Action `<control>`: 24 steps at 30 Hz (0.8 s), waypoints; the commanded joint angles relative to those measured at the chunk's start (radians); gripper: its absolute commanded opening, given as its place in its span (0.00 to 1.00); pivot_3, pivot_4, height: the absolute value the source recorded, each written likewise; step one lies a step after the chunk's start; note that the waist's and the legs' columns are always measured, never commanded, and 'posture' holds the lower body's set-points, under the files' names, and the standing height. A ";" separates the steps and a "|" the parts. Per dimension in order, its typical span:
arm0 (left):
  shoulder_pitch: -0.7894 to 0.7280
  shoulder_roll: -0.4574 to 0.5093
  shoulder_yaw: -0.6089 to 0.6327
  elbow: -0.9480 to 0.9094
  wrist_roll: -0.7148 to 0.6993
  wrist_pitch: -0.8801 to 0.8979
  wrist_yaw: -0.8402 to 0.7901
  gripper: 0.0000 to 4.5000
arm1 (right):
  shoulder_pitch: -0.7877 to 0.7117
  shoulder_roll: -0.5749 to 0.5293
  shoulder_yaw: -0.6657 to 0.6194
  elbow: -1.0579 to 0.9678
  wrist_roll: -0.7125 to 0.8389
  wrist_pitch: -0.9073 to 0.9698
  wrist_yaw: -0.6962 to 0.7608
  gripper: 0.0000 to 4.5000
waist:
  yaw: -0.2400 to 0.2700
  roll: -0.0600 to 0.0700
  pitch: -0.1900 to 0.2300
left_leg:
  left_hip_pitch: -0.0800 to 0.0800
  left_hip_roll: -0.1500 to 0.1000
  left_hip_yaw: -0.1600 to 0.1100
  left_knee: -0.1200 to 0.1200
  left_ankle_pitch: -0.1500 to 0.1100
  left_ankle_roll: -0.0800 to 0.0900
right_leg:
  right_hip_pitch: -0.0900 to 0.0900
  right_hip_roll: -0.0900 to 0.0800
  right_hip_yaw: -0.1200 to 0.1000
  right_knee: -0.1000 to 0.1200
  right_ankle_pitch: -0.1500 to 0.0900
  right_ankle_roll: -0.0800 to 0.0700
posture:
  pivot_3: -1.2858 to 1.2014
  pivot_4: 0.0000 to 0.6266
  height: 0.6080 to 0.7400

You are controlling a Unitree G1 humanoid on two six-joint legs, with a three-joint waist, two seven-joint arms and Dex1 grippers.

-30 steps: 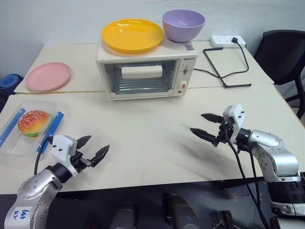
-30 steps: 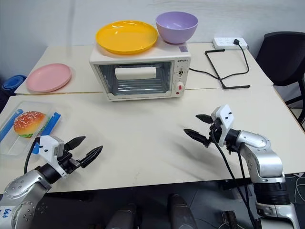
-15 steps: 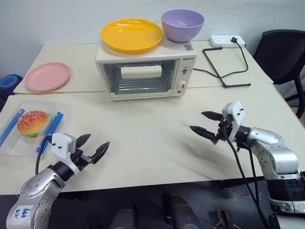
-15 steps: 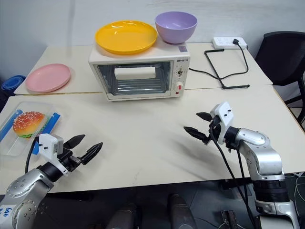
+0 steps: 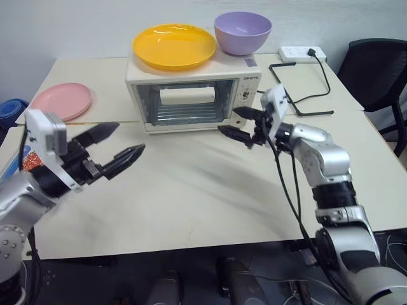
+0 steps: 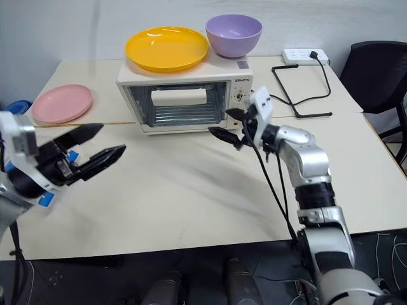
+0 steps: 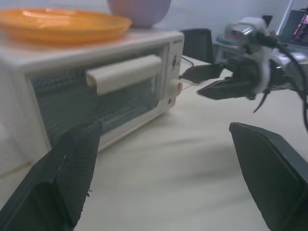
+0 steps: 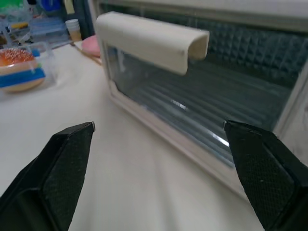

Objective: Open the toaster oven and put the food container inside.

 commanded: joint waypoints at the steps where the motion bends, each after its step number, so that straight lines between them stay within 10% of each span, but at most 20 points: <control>1: -0.031 0.027 0.010 -0.005 -0.013 0.005 0.012 1.00 | -0.071 0.030 -0.006 0.069 -0.012 -0.060 0.015 0.99 | 0.000 0.000 0.000 | 0.000 0.000 0.000 -0.001 0.000 0.000 | 0.000 0.000 0.000 -0.001 0.000 0.000 | 0.52 0.24 1.00; 16: -0.250 0.020 -0.155 0.160 0.152 -0.037 0.079 1.00 | -0.034 0.079 0.041 -0.092 0.022 -0.036 0.149 0.99 | 0.001 0.000 0.000 | -0.009 0.001 -0.005 -0.007 0.000 -0.001 | -0.006 -0.001 -0.003 -0.003 0.000 0.000 | 0.52 0.24 1.00; 24: -0.483 0.027 -0.389 0.461 0.429 -0.175 -0.064 0.55 | 0.121 0.073 0.048 -0.256 0.029 0.008 0.123 1.00 | -0.004 0.000 0.000 | -0.016 0.001 -0.001 -0.006 0.002 -0.004 | -0.018 0.001 -0.002 0.003 0.000 0.000 | 0.52 0.24 1.00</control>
